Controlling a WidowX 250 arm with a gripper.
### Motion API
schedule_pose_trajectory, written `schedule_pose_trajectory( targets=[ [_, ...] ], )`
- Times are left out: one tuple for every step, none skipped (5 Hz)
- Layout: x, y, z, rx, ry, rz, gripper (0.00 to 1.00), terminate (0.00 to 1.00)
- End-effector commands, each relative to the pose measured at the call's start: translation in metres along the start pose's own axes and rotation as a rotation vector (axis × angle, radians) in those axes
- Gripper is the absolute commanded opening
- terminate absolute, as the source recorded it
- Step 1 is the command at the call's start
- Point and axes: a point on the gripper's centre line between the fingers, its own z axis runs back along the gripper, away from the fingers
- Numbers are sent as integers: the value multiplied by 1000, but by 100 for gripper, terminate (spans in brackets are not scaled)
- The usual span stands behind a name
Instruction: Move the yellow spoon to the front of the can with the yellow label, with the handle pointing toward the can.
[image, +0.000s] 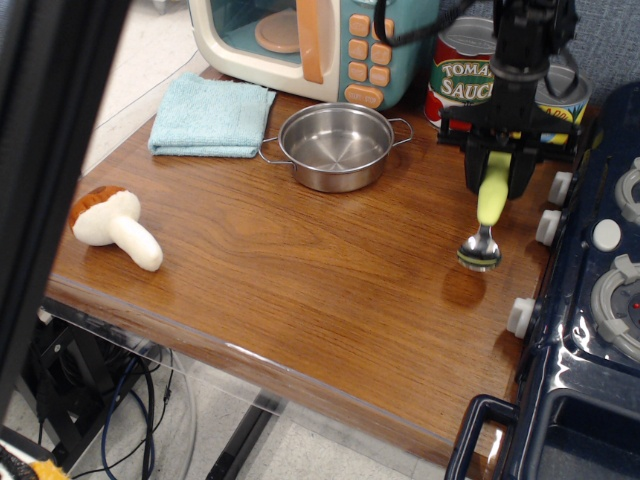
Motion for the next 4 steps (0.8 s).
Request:
schedule_pose_trajectory(
  targets=[
    [20, -16, 10, -18, -73, -61, 0, 0],
    [18, -13, 6, -11, -50, -55, 100, 0],
    [16, -14, 11, -11, -51, -64, 100, 0],
    [16, -14, 20, -23, -54, -75, 100, 0]
  ],
)
